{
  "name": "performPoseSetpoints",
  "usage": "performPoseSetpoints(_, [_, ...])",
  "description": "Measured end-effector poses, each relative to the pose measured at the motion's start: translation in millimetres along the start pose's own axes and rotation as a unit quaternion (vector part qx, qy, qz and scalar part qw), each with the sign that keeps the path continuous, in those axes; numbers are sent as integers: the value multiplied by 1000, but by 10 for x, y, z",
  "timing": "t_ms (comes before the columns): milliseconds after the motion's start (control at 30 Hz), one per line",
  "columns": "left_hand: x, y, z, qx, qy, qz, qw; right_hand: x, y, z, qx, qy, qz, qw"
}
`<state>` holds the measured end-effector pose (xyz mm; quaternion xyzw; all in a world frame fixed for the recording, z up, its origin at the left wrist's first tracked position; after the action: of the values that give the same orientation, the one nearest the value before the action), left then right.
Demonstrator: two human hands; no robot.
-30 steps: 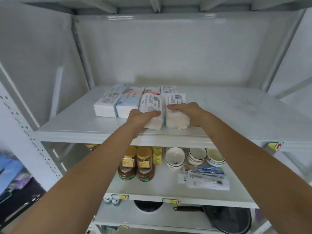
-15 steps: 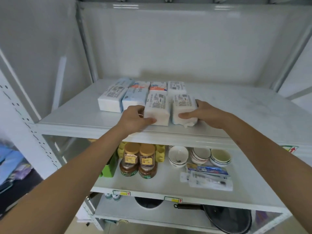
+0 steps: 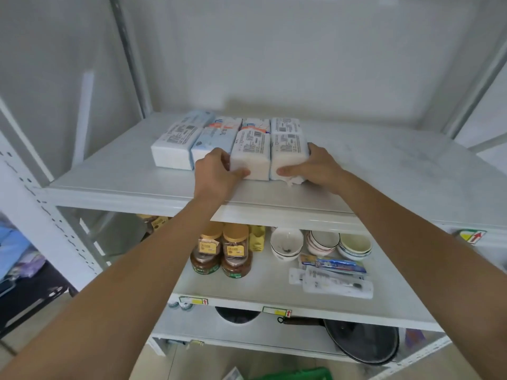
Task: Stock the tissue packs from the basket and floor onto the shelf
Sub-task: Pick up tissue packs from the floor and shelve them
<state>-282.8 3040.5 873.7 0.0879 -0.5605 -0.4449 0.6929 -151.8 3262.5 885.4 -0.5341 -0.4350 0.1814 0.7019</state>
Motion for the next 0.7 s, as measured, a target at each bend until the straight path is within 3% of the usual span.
performPoseSetpoints(167, [-18,-47,-74,1,15,-24,1000,4,95,-23,7,33,-26,999])
performPoseSetpoints(300, [111,-127,-359,-89,35,-10,995,-64,180,-255,76,110,-103,986])
performPoseSetpoints(400, [272,-314,-630,-177,47,51,982,-90,144,-529,103,186,-267,940])
performPoseSetpoints(500, [488,-685,-851,-228,95,142,958,-224,152,-884,135,218,-330,909])
performPoseSetpoints(600, [643,-1229,-1065,-253,88,186,946,-560,230,-1347,245,255,-369,860])
performPoseSetpoints(700, [765,-1864,-1351,-246,29,212,945,-1096,388,-1784,381,258,-375,805])
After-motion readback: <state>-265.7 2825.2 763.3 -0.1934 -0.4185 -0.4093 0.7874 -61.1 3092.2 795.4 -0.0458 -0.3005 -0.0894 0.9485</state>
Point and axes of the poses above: each hand's wrist, its own z-axis towards the middle knuckle, its own x-axis out of the back of the hand, y = z × x, the point moved 5 cm from there along z, towards the middle knuckle, and after that the axes turned 11 degrees about z, right-handed, at the moved point
